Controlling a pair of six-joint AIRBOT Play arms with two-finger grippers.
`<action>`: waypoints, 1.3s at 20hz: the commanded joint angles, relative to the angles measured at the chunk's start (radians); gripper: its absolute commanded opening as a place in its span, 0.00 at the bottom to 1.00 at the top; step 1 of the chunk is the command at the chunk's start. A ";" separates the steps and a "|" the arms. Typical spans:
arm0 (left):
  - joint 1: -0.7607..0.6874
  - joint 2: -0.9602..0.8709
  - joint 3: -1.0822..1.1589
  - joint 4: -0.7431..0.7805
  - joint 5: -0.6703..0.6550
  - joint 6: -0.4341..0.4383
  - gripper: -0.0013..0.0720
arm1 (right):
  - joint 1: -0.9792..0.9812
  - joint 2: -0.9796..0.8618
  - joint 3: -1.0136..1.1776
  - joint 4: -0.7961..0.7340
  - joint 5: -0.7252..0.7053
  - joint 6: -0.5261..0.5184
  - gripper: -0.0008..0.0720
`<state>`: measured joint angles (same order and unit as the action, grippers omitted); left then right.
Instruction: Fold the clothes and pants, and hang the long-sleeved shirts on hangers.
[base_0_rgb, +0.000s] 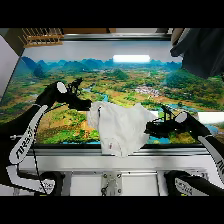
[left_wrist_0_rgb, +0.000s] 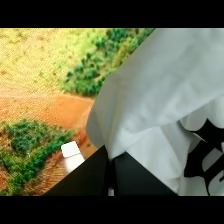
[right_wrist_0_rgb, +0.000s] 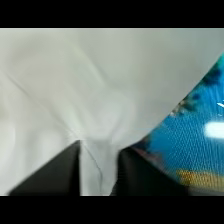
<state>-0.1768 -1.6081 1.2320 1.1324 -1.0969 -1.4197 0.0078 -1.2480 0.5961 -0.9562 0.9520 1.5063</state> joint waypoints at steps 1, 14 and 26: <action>0.011 0.012 0.004 0.004 0.001 0.000 0.03 | 0.039 0.005 0.025 0.011 -0.035 -0.019 0.02; 0.114 0.684 0.484 0.151 -0.096 -0.023 0.03 | -0.137 0.531 0.800 -0.169 0.231 0.001 0.02; 0.114 0.628 0.096 0.150 -0.098 -0.019 0.03 | -0.135 0.491 0.670 -0.166 0.492 0.148 0.02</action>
<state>-0.0635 -0.8967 1.4727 1.2835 -1.2068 -1.4425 -0.1276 -0.7208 1.3334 -1.1233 1.3823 1.6402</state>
